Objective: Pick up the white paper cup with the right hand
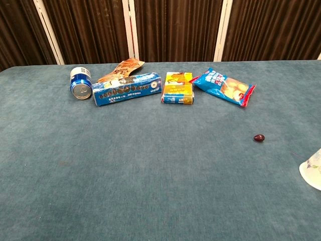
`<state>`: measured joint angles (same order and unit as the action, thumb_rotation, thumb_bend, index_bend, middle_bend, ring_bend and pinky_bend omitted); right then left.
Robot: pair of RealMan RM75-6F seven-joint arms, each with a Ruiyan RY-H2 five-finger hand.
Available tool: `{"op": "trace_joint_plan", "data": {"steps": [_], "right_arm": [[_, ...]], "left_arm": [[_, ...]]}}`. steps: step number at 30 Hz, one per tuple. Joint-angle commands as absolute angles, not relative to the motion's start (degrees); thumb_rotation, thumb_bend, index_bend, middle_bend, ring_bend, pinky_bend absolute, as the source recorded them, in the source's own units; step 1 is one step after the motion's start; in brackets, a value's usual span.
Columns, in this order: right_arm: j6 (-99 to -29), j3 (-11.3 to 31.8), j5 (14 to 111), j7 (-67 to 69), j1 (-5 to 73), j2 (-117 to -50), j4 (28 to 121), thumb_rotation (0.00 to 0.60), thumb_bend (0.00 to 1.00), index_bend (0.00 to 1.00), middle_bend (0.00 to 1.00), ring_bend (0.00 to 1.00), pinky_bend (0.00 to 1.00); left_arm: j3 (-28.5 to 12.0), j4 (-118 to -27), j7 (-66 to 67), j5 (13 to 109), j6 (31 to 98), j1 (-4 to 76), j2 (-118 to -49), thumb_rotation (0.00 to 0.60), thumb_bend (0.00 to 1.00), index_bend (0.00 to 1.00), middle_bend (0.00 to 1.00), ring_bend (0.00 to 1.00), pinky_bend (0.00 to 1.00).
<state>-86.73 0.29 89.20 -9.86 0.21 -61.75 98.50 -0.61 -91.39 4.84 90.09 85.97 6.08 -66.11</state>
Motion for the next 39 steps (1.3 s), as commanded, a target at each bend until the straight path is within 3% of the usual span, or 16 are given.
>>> {"op": "trace_joint_plan", "data": {"steps": [1, 14, 28, 39], "right_arm": [[-86.7, 0.3, 89.2, -9.9, 0.2, -61.7, 98.6, 0.600, 0.43, 0.00, 0.00, 0.00, 0.09], [-85.8, -0.2, 90.4, -9.9, 0.8, -61.8, 99.9, 0.600, 0.40, 0.00, 0.00, 0.00, 0.09], [-71.5, 0.4, 80.6, -20.6, 7.1, -62.8, 104.5, 0.600, 0.39, 0.00, 0.00, 0.00, 0.13], [-67.4, 2.1, 71.8, -26.5, 10.2, -66.9, 103.7, 0.600, 0.39, 0.00, 0.00, 0.00, 0.15]], "left_arm": [[-0.6, -91.4, 4.8, 90.1, 86.0, 6.1, -66.1, 0.600, 0.01, 0.00, 0.00, 0.00, 0.02], [-0.6, -91.3, 4.3, 90.3, 86.1, 6.0, -66.1, 0.600, 0.01, 0.00, 0.00, 0.00, 0.02], [-0.6, -91.8, 4.2, 89.6, 85.1, 6.4, -65.8, 0.600, 0.02, 0.00, 0.00, 0.00, 0.02], [-0.5, -92.0, 4.3, 89.3, 84.6, 6.5, -65.7, 0.600, 0.01, 0.00, 0.00, 0.00, 0.02]]}}
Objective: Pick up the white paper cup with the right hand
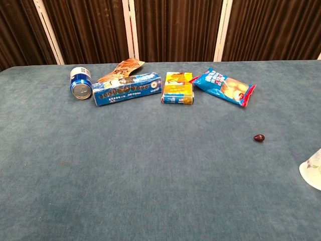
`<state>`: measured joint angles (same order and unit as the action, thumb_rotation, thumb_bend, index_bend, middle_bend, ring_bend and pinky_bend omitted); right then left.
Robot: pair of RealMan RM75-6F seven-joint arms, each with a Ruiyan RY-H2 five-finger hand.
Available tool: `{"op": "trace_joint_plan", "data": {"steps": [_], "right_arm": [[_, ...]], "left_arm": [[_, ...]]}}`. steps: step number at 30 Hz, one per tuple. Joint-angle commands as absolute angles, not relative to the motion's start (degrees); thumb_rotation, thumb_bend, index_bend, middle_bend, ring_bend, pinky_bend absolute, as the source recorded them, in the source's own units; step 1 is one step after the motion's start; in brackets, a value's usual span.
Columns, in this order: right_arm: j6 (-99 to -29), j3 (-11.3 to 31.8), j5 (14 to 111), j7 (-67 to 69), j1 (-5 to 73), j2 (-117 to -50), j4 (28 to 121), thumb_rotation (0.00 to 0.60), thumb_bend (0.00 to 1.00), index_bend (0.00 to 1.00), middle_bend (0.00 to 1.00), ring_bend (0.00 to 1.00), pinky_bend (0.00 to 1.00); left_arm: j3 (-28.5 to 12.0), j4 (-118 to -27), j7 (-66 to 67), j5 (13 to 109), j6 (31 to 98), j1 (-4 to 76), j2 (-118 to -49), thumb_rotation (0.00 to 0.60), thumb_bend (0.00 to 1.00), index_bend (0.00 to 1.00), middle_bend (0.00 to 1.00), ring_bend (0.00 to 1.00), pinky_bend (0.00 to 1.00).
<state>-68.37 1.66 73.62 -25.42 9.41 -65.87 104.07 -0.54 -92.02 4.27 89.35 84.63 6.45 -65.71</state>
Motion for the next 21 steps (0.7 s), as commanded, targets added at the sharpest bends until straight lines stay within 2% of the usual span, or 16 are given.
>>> {"op": "trace_joint_plan", "data": {"steps": [1, 12, 15, 21], "right_arm": [[-67.2, 2.2, 71.2, -26.7, 10.4, -67.2, 103.6, 0.600, 0.39, 0.00, 0.00, 0.00, 0.15], [-66.4, 1.7, 69.2, -28.8, 12.0, -69.1, 104.4, 0.600, 0.40, 0.00, 0.00, 0.00, 0.17], [-66.6, 1.4, 69.1, -29.6, 12.4, -70.0, 104.3, 0.600, 0.40, 0.05, 0.00, 0.01, 0.21], [-66.8, 1.6, 68.0, -30.4, 13.2, -71.6, 103.7, 0.600, 0.39, 0.10, 0.00, 0.03, 0.22]], "left_arm": [[-0.5, -92.0, 4.4, 89.4, 84.5, 6.5, -65.7, 0.600, 0.02, 0.00, 0.00, 0.00, 0.02], [-0.5, -92.1, 4.5, 89.0, 84.2, 6.6, -65.7, 0.600, 0.01, 0.00, 0.00, 0.00, 0.02], [-0.6, -92.2, 4.6, 88.7, 84.0, 6.6, -65.7, 0.600, 0.01, 0.00, 0.00, 0.00, 0.02], [-0.6, -92.3, 4.7, 88.5, 83.9, 6.6, -65.7, 0.600, 0.01, 0.00, 0.00, 0.00, 0.02]]}}
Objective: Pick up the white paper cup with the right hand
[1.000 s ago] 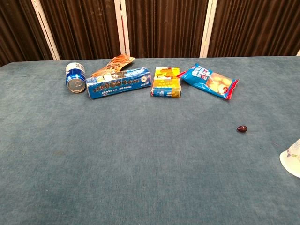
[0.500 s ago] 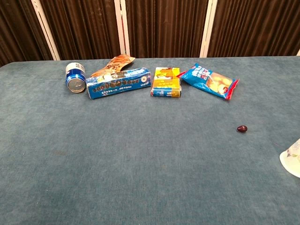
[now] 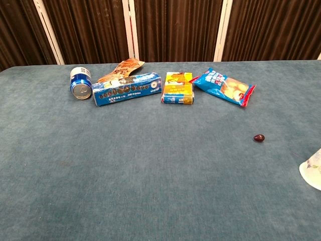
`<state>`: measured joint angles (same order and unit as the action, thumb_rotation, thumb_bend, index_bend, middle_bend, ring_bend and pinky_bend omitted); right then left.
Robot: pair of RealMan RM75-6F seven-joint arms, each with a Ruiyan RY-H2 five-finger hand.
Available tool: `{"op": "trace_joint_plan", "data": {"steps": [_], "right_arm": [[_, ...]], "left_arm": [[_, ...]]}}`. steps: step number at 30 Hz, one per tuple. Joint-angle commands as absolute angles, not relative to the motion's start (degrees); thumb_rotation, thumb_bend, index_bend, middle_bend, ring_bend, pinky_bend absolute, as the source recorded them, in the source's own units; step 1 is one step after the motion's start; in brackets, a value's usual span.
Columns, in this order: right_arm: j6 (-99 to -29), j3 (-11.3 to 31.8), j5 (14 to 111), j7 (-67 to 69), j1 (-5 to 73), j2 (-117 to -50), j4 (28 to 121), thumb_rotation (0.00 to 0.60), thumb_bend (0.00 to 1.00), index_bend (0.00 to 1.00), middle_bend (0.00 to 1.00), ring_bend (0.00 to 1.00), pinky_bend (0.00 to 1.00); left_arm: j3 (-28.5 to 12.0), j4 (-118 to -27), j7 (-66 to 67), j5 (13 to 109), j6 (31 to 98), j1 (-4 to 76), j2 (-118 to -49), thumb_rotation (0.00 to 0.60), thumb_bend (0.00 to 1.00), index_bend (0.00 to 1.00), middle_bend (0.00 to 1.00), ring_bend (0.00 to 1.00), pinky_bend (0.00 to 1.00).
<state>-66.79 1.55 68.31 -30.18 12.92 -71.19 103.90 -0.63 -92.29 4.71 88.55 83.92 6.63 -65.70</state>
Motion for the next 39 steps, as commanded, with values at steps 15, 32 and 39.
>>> {"op": "trace_joint_plan", "data": {"steps": [15, 32, 39], "right_arm": [[-67.7, 1.2, 67.2, -31.3, 14.3, -74.2, 101.6, 0.600, 0.41, 0.42, 0.32, 0.38, 0.51], [-68.4, 7.5, 63.1, -34.4, 19.5, -74.4, 107.4, 0.600, 0.41, 0.42, 0.32, 0.39, 0.52], [-67.6, 11.8, 56.0, -38.4, 24.5, -78.4, 106.0, 0.600, 0.41, 0.42, 0.33, 0.39, 0.52]], "left_arm": [[-0.7, -92.6, 4.5, 88.0, 83.5, 6.7, -65.5, 0.600, 0.01, 0.00, 0.00, 0.00, 0.02], [-0.6, -93.1, 4.5, 87.7, 82.8, 6.9, -65.2, 0.600, 0.01, 0.00, 0.00, 0.00, 0.02], [-0.5, -93.6, 4.0, 87.5, 82.4, 7.0, -64.8, 0.600, 0.01, 0.00, 0.00, 0.00, 0.02]]}}
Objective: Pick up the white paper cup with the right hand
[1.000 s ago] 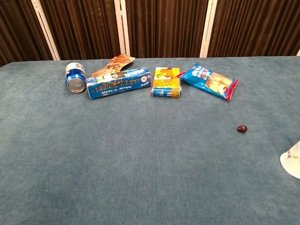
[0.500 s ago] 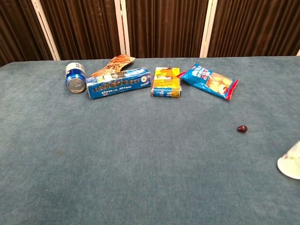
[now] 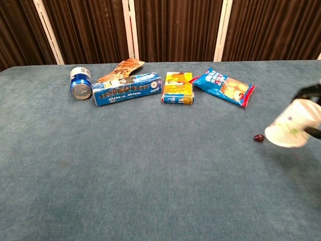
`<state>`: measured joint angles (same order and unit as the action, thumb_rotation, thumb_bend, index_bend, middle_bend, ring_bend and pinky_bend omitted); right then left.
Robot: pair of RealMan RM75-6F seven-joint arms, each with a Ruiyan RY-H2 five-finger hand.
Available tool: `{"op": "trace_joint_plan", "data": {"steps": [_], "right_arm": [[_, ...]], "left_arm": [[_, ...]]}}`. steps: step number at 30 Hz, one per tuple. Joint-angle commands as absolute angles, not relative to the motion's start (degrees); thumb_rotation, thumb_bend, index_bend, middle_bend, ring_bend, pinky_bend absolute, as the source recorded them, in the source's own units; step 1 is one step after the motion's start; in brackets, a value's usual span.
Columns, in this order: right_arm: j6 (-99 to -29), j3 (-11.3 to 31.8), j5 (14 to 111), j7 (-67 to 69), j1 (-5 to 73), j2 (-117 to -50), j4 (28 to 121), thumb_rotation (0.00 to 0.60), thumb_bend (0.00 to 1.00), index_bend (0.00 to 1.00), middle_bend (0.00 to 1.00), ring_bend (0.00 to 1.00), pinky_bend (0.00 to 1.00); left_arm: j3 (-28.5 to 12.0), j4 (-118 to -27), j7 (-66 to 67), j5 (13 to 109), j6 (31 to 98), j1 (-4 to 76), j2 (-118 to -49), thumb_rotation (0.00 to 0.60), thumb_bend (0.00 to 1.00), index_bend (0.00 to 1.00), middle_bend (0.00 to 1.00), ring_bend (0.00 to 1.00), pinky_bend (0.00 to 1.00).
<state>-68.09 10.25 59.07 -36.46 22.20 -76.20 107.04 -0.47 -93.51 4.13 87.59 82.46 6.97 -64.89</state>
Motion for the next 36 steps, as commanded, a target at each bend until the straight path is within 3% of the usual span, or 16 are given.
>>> {"op": "trace_joint_plan", "data": {"steps": [1, 16, 18, 19, 20, 22, 25, 36], "right_arm": [[-67.4, 12.2, 54.9, -39.0, 25.3, -79.2, 105.2, 0.600, 0.41, 0.42, 0.32, 0.39, 0.52], [-67.6, 12.1, 47.6, -41.4, 30.4, -87.8, 95.6, 0.600, 0.41, 0.42, 0.32, 0.39, 0.52], [-67.5, 11.7, 47.2, -41.4, 30.6, -88.2, 94.7, 0.600, 0.41, 0.35, 0.31, 0.36, 0.48], [-67.4, 11.6, 47.2, -41.3, 30.7, -88.2, 94.6, 0.600, 0.41, 0.27, 0.28, 0.32, 0.44], [-67.5, 11.4, 47.2, -41.2, 30.7, -88.2, 94.7, 0.600, 0.41, 0.15, 0.22, 0.25, 0.38], [-67.5, 10.8, 47.4, -41.6, 30.8, -88.0, 95.0, 0.600, 0.41, 0.02, 0.09, 0.14, 0.30], [-68.2, 10.5, 47.8, -42.3, 31.0, -87.4, 96.1, 0.600, 0.40, 0.00, 0.00, 0.07, 0.26], [-74.6, 7.2, 53.3, -40.5, 26.6, -77.2, 108.1, 0.600, 0.39, 0.00, 0.00, 0.02, 0.21]], "left_arm": [[-0.5, -93.7, 3.8, 87.5, 82.3, 7.0, -64.7, 0.600, 0.01, 0.00, 0.00, 0.00, 0.02], [-0.3, -94.4, 1.8, 86.9, 81.0, 7.4, -63.6, 0.600, 0.01, 0.00, 0.00, 0.00, 0.02], [-0.3, -94.5, 1.7, 86.9, 81.0, 7.4, -63.6, 0.600, 0.01, 0.00, 0.00, 0.00, 0.02], [-0.3, -94.6, 1.7, 86.9, 80.9, 7.4, -63.5, 0.600, 0.01, 0.00, 0.00, 0.00, 0.02], [-0.3, -94.6, 1.6, 86.9, 80.9, 7.4, -63.5, 0.600, 0.01, 0.00, 0.00, 0.00, 0.02], [-0.3, -94.6, 1.6, 86.9, 80.8, 7.5, -63.5, 0.600, 0.01, 0.00, 0.00, 0.00, 0.02], [-0.3, -94.6, 1.7, 86.8, 80.7, 7.5, -63.6, 0.600, 0.01, 0.00, 0.00, 0.00, 0.02], [-0.3, -94.6, 1.9, 87.3, 81.7, 7.2, -63.7, 0.600, 0.01, 0.00, 0.00, 0.00, 0.02]]}}
